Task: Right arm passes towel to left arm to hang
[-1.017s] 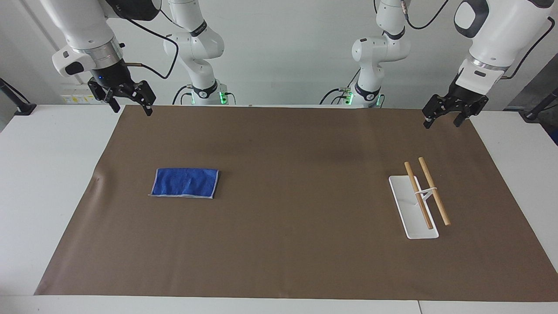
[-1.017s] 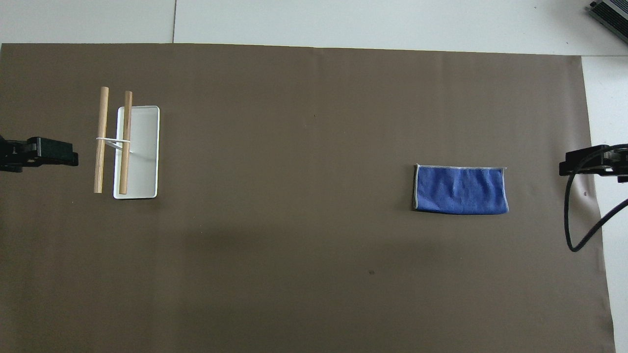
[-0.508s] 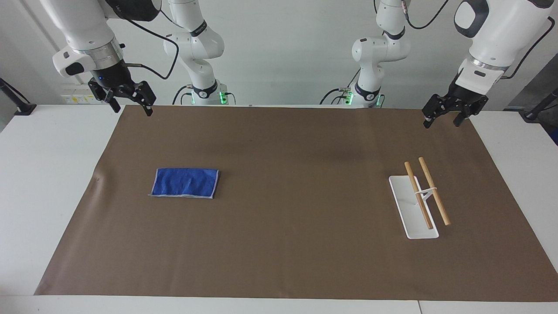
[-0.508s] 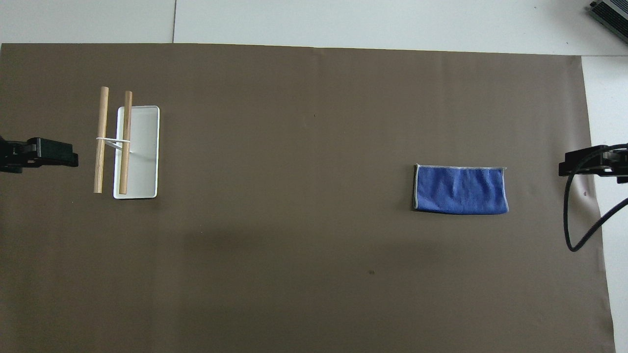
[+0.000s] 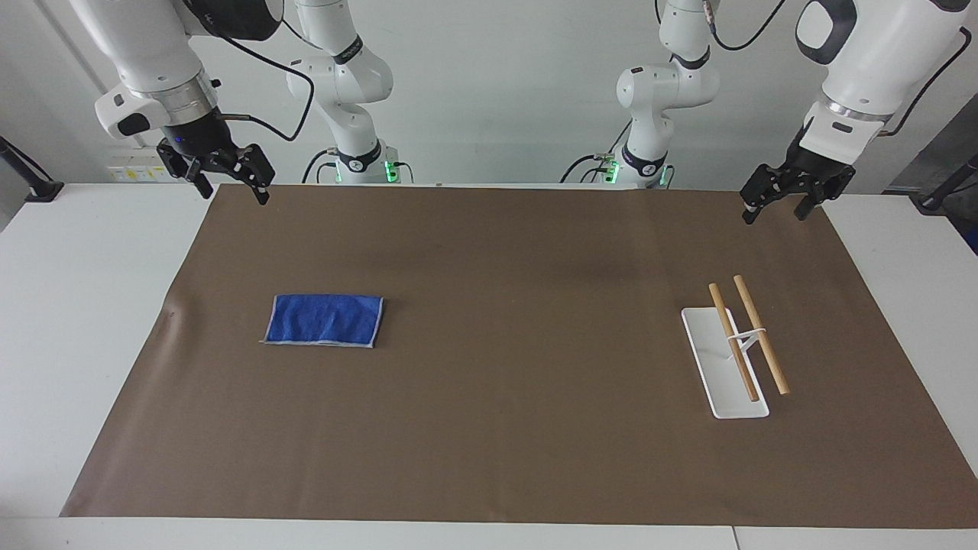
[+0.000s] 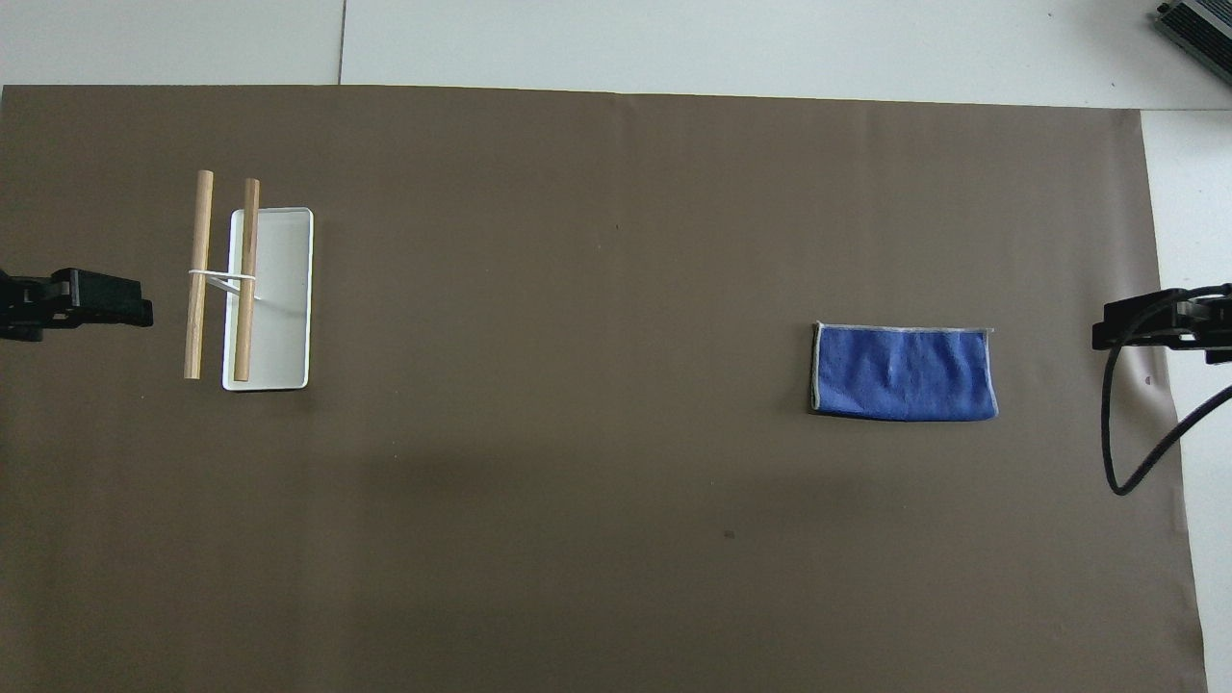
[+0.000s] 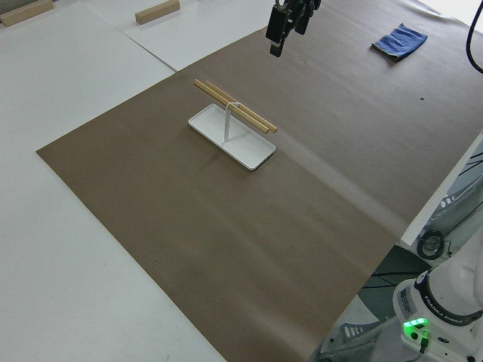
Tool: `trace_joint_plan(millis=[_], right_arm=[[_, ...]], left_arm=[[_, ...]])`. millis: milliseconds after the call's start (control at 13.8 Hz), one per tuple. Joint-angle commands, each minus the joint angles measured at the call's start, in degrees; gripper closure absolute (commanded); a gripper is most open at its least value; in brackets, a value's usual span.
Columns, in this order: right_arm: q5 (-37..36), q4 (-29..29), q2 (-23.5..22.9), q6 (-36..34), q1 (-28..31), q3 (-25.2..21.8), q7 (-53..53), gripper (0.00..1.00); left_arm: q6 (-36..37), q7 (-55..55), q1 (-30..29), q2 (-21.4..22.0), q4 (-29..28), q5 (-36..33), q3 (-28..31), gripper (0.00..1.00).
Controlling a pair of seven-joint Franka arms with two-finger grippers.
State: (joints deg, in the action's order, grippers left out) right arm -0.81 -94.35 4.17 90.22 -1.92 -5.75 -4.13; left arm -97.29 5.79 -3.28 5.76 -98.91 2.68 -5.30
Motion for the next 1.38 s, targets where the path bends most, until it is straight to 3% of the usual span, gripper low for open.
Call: trace_joint_plan(millis=[0, 508, 799, 944, 1307], right_arm=[[-0.5, -2.2, 1.7, 0.0, 0.3, 0.2, -1.4, 0.00], [-0.4, -4.4, 2.1, 2.6, 0.3, 0.3, -1.2, 0.00], [-0.5, -16.8, 3.0, 17.7, -0.3, 0.4, -0.9, 0.00], [-0.4, -21.2, 0.2, 27.2, -1.9, 0.4, -0.8, 0.00], [-0.3, -24.6, -9.3, 39.8, -4.7, 0.4, 0.1, 0.00]], left_arm=[[0.4, 0.8, 0.2, 1.4, -1.0, 0.3, 0.1, 0.00], [0.0, 0.8, 0.3, 1.5, -1.5, 0.2, 0.1, 0.00], [-0.4, 0.9, 0.3, 1.5, -1.5, 0.2, 0.1, 0.00], [-0.4, 0.9, 0.3, 1.5, -1.5, 0.2, 0.1, 0.00], [-0.4, 0.9, 0.3, 1.5, -1.7, 0.2, 0.0, 0.00]])
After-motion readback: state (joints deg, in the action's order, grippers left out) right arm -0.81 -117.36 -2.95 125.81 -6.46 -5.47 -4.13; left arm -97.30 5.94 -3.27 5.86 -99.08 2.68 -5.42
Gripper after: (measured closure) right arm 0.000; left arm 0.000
